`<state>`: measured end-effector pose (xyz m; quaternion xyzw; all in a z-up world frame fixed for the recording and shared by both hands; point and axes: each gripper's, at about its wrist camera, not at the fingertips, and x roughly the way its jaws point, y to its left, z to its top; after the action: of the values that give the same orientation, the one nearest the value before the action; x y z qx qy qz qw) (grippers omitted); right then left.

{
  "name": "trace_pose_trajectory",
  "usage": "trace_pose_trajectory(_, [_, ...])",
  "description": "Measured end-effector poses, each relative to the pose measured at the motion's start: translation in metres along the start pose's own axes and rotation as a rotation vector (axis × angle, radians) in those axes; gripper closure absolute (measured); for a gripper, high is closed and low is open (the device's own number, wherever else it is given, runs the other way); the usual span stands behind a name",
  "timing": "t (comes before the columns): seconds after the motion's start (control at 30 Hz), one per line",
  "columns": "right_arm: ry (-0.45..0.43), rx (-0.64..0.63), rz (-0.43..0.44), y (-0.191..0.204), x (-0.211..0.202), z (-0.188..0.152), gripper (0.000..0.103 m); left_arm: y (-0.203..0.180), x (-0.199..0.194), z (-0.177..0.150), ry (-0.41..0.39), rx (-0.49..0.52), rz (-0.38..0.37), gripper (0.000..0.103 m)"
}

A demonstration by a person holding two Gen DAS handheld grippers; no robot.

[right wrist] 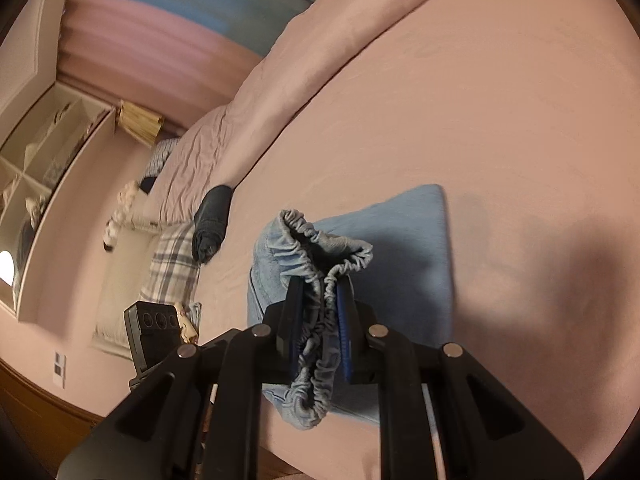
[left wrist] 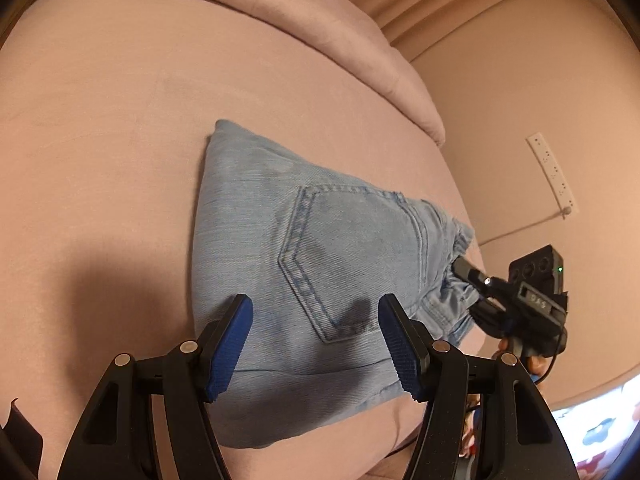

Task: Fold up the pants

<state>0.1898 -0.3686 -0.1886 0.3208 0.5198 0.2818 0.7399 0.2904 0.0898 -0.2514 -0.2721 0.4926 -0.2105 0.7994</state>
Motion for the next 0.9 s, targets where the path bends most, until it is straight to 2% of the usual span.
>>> trace_pose_trajectory(0.13, [0.015,0.052,-0.07,-0.025,0.01,-0.006,0.088,-0.004,0.01,0.0,0.021,0.014,0.025,0.039])
trace_pose_trajectory(0.2, [0.013,0.096,-0.047,-0.037,0.011,-0.006,0.088,-0.007,0.012,0.0,0.025,0.03,0.035,0.039])
trace_pose_trajectory(0.3, [0.012,0.07,-0.069,-0.036,0.008,-0.004,0.087,-0.009,0.013,-0.003,0.025,0.048,0.063,0.039])
trace_pose_trajectory(0.37, [0.024,0.038,-0.122,-0.028,0.006,-0.002,0.078,-0.012,0.013,-0.004,0.019,0.062,0.091,0.039])
trace_pose_trajectory(0.4, [0.022,0.016,-0.17,-0.024,0.002,-0.001,0.063,-0.015,0.011,-0.006,0.013,0.075,0.106,0.039])
trace_pose_trajectory(0.43, [0.002,-0.012,-0.235,-0.017,-0.005,0.001,0.059,-0.016,0.009,-0.009,0.009,0.095,0.124,0.039])
trace_pose_trajectory(0.5, [-0.069,-0.095,-0.302,-0.001,-0.024,0.004,0.059,-0.02,0.005,-0.013,0.0,0.136,0.179,0.039])
trace_pose_trajectory(0.6, [-0.12,-0.228,-0.282,0.033,-0.037,0.006,0.059,-0.023,0.007,-0.018,-0.008,0.174,0.293,0.039])
trace_pose_trajectory(0.73, [-0.093,-0.35,-0.306,0.066,-0.016,0.003,0.063,-0.025,0.009,-0.027,-0.009,0.194,0.367,0.039])
trace_pose_trajectory(0.9, [-0.043,-0.407,-0.352,0.073,0.022,0.001,0.067,-0.026,0.018,-0.032,0.008,0.219,0.396,0.039])
